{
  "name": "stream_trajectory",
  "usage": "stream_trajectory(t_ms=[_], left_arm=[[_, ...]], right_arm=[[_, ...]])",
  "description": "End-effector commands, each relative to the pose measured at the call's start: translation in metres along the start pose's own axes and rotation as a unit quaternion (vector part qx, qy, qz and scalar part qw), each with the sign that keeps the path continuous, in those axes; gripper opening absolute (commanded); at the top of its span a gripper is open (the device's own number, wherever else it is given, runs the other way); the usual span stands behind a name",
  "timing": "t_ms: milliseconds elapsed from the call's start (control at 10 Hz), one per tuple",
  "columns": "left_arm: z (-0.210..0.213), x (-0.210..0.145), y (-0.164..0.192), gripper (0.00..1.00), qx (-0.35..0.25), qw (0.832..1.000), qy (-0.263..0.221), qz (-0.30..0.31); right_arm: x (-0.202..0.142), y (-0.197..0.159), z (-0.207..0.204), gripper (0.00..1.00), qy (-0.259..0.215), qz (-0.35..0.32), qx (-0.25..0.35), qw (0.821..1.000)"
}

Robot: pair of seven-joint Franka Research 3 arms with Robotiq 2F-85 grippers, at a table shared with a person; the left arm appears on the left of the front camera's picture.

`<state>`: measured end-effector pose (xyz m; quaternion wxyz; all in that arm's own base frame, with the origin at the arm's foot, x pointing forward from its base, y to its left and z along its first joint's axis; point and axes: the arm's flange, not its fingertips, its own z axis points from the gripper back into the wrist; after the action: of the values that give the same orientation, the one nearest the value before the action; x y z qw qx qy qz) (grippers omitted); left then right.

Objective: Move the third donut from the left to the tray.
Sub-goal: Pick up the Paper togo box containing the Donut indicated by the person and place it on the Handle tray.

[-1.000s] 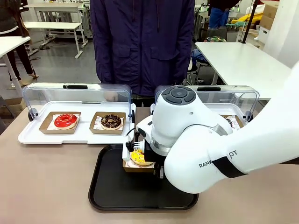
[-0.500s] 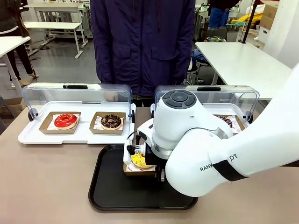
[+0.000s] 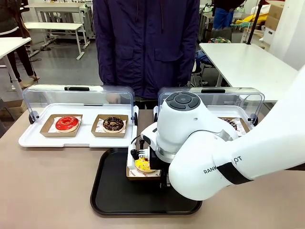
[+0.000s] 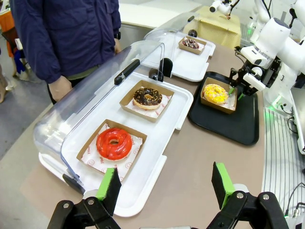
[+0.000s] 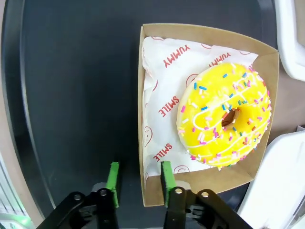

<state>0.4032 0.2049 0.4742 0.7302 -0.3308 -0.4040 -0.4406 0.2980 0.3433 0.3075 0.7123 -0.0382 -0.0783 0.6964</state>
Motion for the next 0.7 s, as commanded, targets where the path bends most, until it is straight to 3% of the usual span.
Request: stream_trajectory(t_ms=[0, 100, 200, 600], left_arm=[[0.001, 0.001, -0.002, 1.0, -0.003, 1.0, -0.004, -0.006], [0.001, 0.001, -0.002, 1.0, -0.003, 1.0, -0.004, -0.006], [0.001, 0.001, -0.002, 1.0, -0.003, 1.0, -0.004, -0.006], [0.001, 0.001, -0.002, 1.0, -0.003, 1.0, -0.004, -0.006]], right_arm=[[-0.008, -0.006, 0.031, 1.0, -0.001, 0.002, 0.012, 1.0], [-0.013, -0.01, 0.046, 0.93, 0.006, -0.008, 0.009, 1.0], [-0.018, -0.017, 0.06, 1.0, -0.003, -0.008, 0.012, 1.0], [-0.033, -0.032, 0.102, 1.0, -0.029, 0.0, 0.016, 0.999]])
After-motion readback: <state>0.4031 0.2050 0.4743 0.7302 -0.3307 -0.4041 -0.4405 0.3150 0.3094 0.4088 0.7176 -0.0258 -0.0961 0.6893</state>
